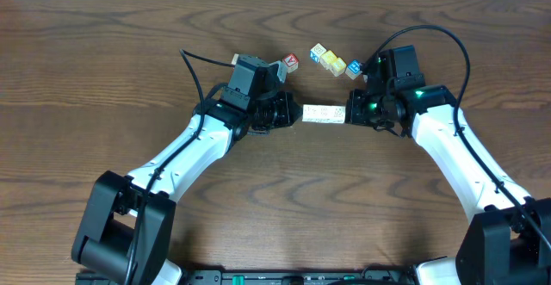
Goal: Lift 3 blocks
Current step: 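Lower the squeezed block row toward the table with both grippers, then set the block row on the table, keeping both grippers pressed inward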
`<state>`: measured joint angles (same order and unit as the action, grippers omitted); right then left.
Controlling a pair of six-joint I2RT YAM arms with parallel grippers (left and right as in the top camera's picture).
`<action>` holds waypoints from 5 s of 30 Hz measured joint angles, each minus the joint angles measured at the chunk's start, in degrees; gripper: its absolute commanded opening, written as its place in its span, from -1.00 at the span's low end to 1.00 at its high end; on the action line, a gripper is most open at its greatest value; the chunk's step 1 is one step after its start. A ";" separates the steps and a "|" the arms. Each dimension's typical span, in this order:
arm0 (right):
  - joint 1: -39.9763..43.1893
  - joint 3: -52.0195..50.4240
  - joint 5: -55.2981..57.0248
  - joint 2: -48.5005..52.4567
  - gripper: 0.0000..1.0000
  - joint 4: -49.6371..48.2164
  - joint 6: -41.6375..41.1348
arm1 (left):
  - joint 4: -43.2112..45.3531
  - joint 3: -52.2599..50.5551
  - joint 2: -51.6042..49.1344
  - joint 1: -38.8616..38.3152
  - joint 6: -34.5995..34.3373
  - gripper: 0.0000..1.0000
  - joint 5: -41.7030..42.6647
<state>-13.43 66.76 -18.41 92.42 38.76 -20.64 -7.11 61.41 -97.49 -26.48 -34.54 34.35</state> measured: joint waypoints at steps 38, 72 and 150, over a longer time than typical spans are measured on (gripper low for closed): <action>-0.20 -0.02 0.68 4.26 -0.98 -1.16 0.02 | 0.63 0.00 -3.28 -0.17 -0.20 -0.86 -0.31; -0.28 -0.02 0.42 6.62 -0.98 -2.01 0.02 | -0.13 0.00 -5.01 -0.66 -0.20 -0.85 -1.99; -0.37 -3.87 -1.05 8.44 -0.98 -9.51 -0.07 | 1.81 -1.07 -10.27 -1.20 -1.66 -0.86 -4.33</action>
<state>-13.80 62.89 -19.46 100.86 29.26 -20.71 -5.30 60.34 -107.77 -27.68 -36.21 30.02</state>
